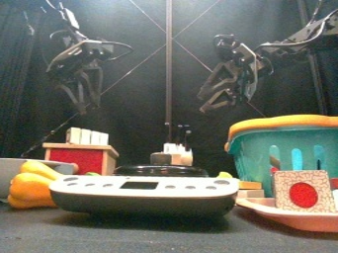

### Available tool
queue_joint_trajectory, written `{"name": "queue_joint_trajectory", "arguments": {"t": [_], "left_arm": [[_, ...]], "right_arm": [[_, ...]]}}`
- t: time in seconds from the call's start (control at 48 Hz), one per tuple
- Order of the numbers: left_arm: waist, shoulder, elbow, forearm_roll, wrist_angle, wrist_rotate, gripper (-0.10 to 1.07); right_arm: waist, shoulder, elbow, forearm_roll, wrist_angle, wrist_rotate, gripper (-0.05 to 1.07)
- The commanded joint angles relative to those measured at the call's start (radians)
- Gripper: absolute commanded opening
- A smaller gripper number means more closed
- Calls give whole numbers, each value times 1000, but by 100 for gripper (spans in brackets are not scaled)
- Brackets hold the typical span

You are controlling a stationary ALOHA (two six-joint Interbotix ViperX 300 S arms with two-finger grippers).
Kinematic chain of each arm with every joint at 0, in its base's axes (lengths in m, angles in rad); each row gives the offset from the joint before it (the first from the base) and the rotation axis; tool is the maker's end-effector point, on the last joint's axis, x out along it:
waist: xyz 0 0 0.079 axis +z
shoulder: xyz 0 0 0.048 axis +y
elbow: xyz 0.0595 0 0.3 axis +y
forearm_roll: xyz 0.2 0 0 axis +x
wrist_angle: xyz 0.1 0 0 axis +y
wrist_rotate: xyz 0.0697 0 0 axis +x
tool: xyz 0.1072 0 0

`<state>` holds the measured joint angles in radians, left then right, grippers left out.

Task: Grab corn

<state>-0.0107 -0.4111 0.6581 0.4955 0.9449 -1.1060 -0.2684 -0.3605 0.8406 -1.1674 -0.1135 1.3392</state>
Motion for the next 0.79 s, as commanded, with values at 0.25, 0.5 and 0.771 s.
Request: {"name": "queue_joint_trajectory", "arguments": {"t": [0.25,0.5,0.771], "left_arm": [[-66,123,-41,43,-3,-89,87],[-61,189,-44,48,-104,-103,87],[-41,290,-44,46,-161,-143,88]], "right_arm": [[2,-21,-9,2,-6,-2,91],[5,-21,-6,-3,-6,-2,91],[6,-21,-6,-5,-6,-2,91]]}}
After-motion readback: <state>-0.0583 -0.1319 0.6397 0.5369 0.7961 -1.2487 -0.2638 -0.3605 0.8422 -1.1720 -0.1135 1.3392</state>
